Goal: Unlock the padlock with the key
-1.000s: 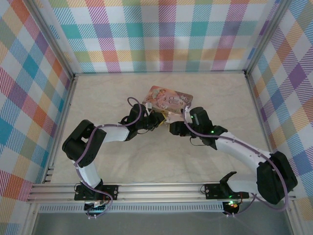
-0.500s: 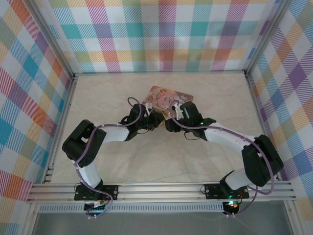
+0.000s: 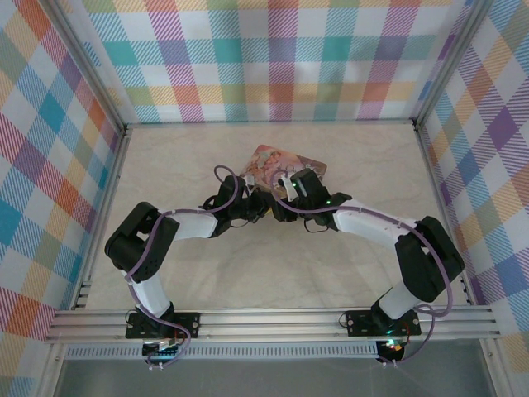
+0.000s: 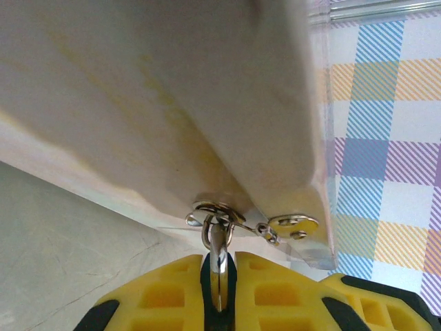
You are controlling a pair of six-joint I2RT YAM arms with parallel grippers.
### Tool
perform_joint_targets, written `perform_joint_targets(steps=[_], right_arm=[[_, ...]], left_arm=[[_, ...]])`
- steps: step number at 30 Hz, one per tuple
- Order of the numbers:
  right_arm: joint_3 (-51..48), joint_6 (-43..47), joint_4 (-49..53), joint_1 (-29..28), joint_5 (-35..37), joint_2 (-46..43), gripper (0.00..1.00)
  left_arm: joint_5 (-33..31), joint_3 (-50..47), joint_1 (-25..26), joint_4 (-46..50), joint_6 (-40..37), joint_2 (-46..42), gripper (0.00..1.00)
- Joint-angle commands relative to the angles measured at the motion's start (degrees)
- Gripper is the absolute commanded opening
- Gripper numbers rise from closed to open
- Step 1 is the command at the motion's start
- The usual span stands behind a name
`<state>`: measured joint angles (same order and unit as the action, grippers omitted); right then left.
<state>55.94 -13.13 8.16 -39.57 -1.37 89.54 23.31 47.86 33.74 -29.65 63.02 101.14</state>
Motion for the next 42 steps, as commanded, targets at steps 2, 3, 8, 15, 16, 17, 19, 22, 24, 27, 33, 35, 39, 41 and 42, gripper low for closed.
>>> perform_joint_targets(steps=[2,3,8,15,16,17,19,22,24,27,33,35,39,41,42], right_arm=[[-0.1,0.4,-1.7,-1.2,0.5,-0.7,0.43],[-0.7,0.2,-1.9,-1.3,0.7,-1.6,0.43],[-2.9,0.4,-1.7,-1.4,1.9,-5.9,0.43],[-4.2,1.3,-1.9,-2.6,3.0,-6.8,0.46],[-4.3,1.5,-2.0,-2.7,3.1,-6.4,0.47],[-4.2,1.6,-2.2,-2.8,3.2,-6.0,0.47],[-4.0,1.7,-2.4,-2.8,3.3,-5.1,0.47],[-3.7,1.9,-2.9,-3.0,3.8,-4.6,0.49],[-3.2,2.3,-3.0,-3.0,4.3,-3.9,0.49],[-1.9,3.1,-2.4,-2.9,5.2,-2.5,0.49],[0.2,4.1,-2.3,-3.0,6.0,-0.6,0.46],[1.0,4.7,-2.0,-3.0,6.1,0.1,0.45],[2.0,5.3,-1.8,-3.0,6.4,1.3,0.43],[2.6,5.7,-1.6,-2.9,6.5,1.9,0.43],[2.7,5.7,-1.6,-3.0,6.6,2.1,0.42]], left_arm=[[3.5,2.0,0.4,-5.0,0.4,-3.1,0.02],[3.5,1.9,0.4,-5.0,0.4,-3.1,0.03],[3.8,1.9,-0.1,-5.0,0.4,-3.6,0.02],[3.9,1.9,-0.2,-5.1,0.5,-4.0,0.02],[4.0,2.0,-0.2,-5.2,0.5,-4.1,0.02],[4.0,2.0,-0.3,-5.1,0.5,-4.2,0.02],[4.1,2.0,-0.4,-5.1,0.5,-4.3,0.02],[4.3,2.0,-0.5,-5.0,0.6,-4.6,0.02],[4.4,1.9,-0.5,-5.0,0.7,-4.7,0.03],[4.6,1.9,-0.6,-5.0,0.8,-4.9,0.02],[4.8,1.9,-0.8,-5.0,0.9,-5.1,0.02],[5.0,1.9,-0.8,-5.1,1.0,-5.1,0.02],[5.1,1.8,-0.8,-5.1,1.0,-5.2,0.02],[5.2,1.9,-0.8,-5.0,1.0,-5.2,0.02],[5.2,1.8,-0.8,-5.2,1.0,-5.2,0.02]])
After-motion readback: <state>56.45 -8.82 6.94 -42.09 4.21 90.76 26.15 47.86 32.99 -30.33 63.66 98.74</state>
